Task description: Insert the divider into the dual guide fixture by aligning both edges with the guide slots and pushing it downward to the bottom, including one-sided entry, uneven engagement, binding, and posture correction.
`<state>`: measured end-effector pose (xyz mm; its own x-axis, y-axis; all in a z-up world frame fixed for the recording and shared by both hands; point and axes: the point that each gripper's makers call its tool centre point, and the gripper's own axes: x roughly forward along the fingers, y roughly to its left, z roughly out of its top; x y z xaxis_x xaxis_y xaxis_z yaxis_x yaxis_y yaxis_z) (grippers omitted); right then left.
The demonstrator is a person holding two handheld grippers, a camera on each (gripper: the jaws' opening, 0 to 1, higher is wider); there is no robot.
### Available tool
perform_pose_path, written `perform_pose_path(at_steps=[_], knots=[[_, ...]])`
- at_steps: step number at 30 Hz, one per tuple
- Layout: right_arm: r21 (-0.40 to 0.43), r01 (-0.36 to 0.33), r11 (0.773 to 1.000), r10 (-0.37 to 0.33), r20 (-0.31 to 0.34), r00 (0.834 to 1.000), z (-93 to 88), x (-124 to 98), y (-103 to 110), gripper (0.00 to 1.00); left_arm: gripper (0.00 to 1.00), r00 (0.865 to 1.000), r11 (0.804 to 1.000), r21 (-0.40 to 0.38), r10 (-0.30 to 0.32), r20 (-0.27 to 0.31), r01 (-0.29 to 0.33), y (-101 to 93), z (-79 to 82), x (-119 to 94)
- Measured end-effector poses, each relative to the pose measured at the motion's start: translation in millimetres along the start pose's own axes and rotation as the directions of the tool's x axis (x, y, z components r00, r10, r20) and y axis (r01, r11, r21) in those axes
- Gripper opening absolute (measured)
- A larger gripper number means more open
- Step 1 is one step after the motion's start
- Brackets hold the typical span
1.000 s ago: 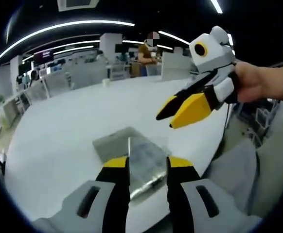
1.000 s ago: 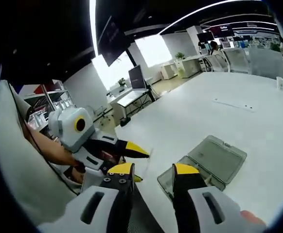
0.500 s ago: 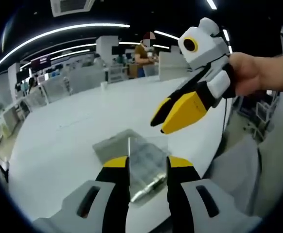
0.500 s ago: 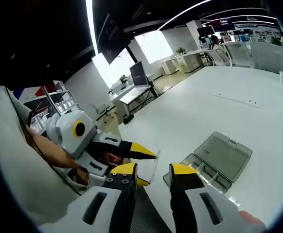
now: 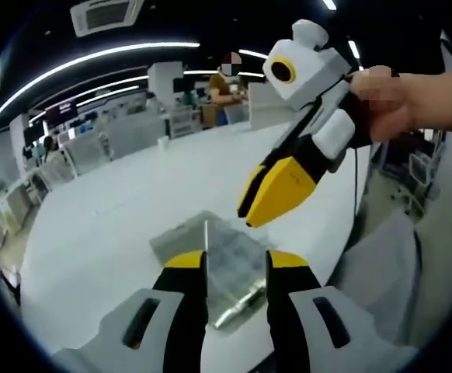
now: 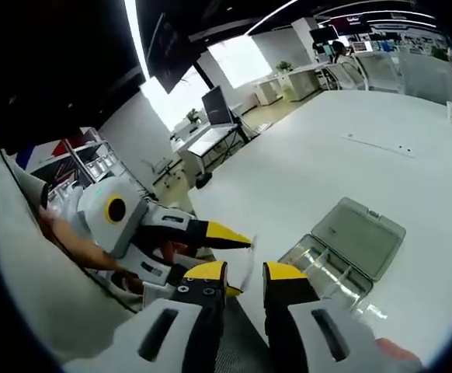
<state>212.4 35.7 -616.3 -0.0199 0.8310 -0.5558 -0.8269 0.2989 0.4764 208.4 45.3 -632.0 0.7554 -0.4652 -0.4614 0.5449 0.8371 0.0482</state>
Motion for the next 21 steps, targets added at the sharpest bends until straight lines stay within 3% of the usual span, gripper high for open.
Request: perform_pose_path(at_steps=[21], knots=[[0.052,0.027,0.998,-0.022,-0.089,0.996,-3.6,4.3,-8.3,0.05,0.25,1.000,0.996,0.086,0.004,-0.001,-0.004,-3.1,4.5,2.3]])
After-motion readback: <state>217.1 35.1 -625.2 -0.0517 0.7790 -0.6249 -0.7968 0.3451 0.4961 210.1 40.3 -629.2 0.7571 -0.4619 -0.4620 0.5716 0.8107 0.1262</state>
